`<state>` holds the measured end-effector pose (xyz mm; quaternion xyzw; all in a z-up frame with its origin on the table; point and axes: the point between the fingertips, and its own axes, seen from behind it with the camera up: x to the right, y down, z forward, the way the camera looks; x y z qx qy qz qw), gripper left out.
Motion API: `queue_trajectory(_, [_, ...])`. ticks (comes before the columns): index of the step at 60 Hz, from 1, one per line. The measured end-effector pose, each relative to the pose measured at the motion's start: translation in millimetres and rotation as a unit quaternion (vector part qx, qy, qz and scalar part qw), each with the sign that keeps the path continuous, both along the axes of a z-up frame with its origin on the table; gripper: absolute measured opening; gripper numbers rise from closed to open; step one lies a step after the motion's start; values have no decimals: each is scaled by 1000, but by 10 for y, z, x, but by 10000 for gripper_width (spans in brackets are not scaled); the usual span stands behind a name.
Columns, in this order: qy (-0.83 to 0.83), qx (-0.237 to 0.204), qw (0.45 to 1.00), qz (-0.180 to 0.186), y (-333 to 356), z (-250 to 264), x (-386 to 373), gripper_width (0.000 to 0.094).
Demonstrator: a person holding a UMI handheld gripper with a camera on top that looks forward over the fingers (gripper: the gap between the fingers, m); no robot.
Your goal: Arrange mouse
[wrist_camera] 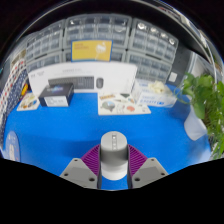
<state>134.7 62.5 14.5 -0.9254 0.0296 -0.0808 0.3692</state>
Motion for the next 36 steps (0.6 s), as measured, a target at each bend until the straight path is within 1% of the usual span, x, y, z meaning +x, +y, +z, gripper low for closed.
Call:
queue_trajectory(3, [-12, 22, 1000, -14, 24, 298, -124, 356])
queue_trajectory(10, [-11, 83, 996, -29, 87, 1137, -691, 357])
queue_trajectory(16, [-8, 128, 992, -19, 35, 1767, -1331, 358])
queue_trajectory(21, [7, 150, 989, 3, 27, 2054, -1993, 357])
queue_trajectory(24, [16, 156, 987, 17, -10, 2115, -2382, 358])
queue_trajectory(28, [28, 151, 987, 39, -55, 2030, -2894, 355])
queue_trajectory(31, [35, 139, 988, 53, -106, 1859, -3243, 355])
queue_trajectory(36, [49, 105, 990, 77, -209, 1407, -3763, 355])
